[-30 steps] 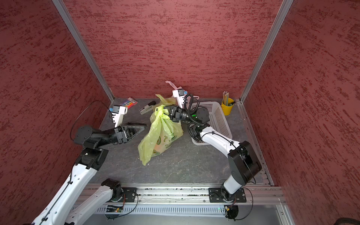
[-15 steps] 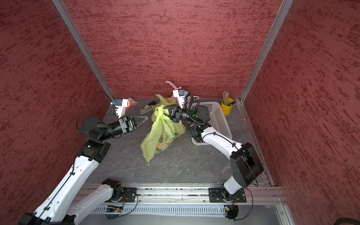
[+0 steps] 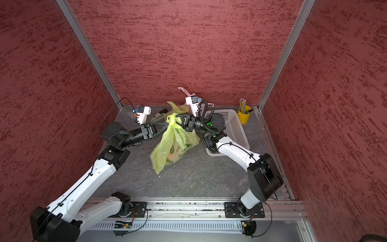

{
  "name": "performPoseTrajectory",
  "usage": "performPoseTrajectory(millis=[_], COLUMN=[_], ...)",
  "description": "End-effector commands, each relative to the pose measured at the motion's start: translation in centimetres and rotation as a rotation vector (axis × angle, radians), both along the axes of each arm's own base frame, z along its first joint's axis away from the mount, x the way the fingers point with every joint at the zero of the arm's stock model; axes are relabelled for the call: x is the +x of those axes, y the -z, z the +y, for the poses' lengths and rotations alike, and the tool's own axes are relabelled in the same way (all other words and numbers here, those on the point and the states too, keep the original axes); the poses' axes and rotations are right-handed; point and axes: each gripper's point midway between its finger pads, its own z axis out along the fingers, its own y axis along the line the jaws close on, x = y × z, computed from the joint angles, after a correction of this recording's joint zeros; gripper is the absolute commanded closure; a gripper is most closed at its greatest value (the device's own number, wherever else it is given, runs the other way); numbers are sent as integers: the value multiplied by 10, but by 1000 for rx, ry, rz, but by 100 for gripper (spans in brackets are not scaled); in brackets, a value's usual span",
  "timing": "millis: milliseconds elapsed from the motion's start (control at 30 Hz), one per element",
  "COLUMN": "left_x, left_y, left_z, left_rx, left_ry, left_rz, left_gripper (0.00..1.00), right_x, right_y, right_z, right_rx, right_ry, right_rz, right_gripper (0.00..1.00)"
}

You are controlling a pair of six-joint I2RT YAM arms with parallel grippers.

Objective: Place the peach into a plastic bag & tie a knot
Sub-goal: Adjust the plastic bag at the center of the board.

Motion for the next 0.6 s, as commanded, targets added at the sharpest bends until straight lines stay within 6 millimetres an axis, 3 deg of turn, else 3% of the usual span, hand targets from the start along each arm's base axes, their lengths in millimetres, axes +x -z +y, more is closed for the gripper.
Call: performPoseTrajectory(millis=[0,400,567], left_x=[2,7,5], left_y=[-14,-31,-36], left_z=[2,-3,-3], left_rx=[-35,-101,-107], left_ry=[-15,19,24], left_rz=[-47,-83,-95], left_gripper=[53,63,74], right_x=[-12,-18,-19], right_y=[-18,-15,-10], right_z=[-7,-2,0], right_rx=[39,55,46], right_ry=[-10,-37,-43], right_rz=[-50,-34,-27], right_gripper=[100,100,100])
